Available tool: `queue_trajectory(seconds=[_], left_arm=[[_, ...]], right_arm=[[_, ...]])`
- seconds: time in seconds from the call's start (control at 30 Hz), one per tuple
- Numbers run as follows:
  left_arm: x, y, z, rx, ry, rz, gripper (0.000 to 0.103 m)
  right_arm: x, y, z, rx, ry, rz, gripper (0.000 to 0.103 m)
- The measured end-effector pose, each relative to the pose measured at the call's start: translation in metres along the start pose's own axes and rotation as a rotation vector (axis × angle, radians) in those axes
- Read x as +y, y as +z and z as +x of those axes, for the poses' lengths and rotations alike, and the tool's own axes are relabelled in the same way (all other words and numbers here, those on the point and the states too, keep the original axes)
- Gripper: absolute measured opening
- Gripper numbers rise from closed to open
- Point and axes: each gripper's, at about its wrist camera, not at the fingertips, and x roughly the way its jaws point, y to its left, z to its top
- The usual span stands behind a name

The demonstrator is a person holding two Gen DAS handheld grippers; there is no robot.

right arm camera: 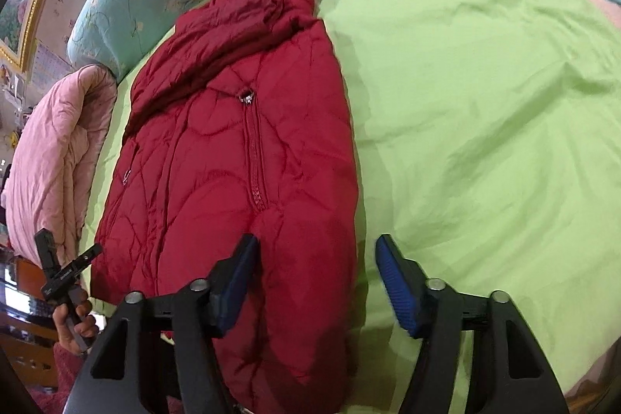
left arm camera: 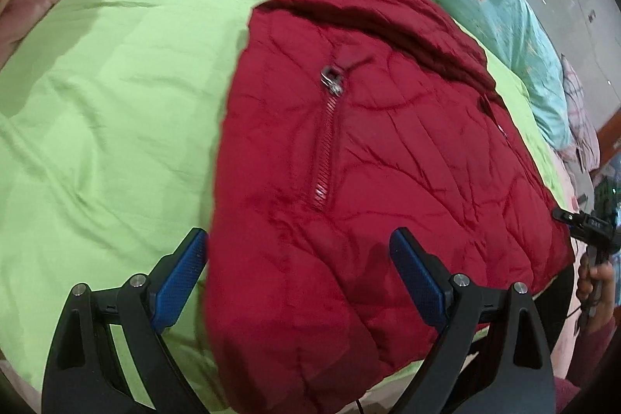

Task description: Fold large clothes

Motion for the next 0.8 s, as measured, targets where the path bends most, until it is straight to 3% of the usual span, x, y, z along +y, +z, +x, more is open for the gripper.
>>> queue_trajectory(seconds=[0.03, 0.13, 0.33, 0.57, 0.7, 0.8], left_arm=[[-0.001, -0.001, 0.002, 0.006, -0.003, 0.006, 0.094], [-0.005, -0.006, 0.004, 0.02, 0.005, 0.031, 0.094], [0.001, -0.018, 0.007, 0.055, -0.01, 0.024, 0.087], [0.001, -0.028, 0.006, 0.067, -0.05, 0.015, 0.085], [-0.006, -0.031, 0.004, 0.059, -0.061, 0.039, 0.072], [-0.004, -0.033, 0.001, 0.059, -0.067, 0.035, 0.069]], right_arm=[[0.0, 0.0, 0.002, 0.01, 0.011, 0.003, 0.046], [0.005, -0.004, 0.005, 0.035, 0.033, -0.008, 0.043], [0.009, -0.011, 0.005, 0.057, 0.049, -0.028, 0.041], [0.013, -0.02, 0.004, 0.077, 0.062, -0.058, 0.041], [0.016, -0.022, 0.005, 0.076, 0.063, -0.069, 0.039], [0.015, -0.023, 0.005, 0.086, 0.067, -0.066, 0.039]])
